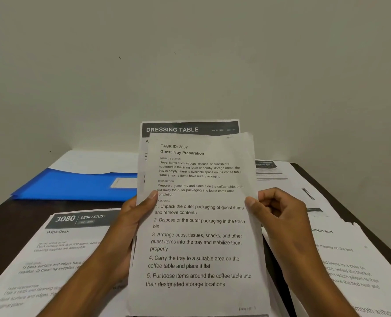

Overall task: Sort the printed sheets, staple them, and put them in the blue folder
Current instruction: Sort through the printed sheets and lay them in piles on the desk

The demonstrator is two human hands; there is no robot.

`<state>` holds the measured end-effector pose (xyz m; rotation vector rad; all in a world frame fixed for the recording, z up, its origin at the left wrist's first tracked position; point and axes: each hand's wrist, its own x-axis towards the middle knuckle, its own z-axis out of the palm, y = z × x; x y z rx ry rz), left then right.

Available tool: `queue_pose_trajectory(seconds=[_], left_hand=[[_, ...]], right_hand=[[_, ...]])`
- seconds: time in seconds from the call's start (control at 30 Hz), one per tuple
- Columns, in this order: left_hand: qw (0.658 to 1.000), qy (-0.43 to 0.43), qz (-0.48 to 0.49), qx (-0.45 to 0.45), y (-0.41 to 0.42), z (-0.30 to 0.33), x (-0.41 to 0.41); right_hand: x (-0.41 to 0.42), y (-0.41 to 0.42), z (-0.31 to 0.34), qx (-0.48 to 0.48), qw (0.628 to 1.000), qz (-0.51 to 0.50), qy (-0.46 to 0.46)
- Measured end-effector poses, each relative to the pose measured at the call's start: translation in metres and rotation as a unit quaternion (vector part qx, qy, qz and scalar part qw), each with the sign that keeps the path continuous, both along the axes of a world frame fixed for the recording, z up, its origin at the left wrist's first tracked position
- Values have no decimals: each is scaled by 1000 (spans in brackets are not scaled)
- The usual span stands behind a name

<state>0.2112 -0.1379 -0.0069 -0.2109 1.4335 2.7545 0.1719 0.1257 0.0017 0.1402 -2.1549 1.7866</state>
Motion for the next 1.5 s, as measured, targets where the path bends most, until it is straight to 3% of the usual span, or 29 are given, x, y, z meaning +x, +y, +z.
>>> queue_pose_trajectory(seconds=[0.77,1.13,1.5], left_hand=[[999,-8,25,-18,5,3,4],[998,-18,35,-44,5,-1,1],[999,-25,13,-29,5,-5,-2]], right_hand=[[21,-4,-30,16,999,-1,-33],[36,-15,-35,-56,997,3,-53],[36,-15,-39,-56,996,-24,-59]])
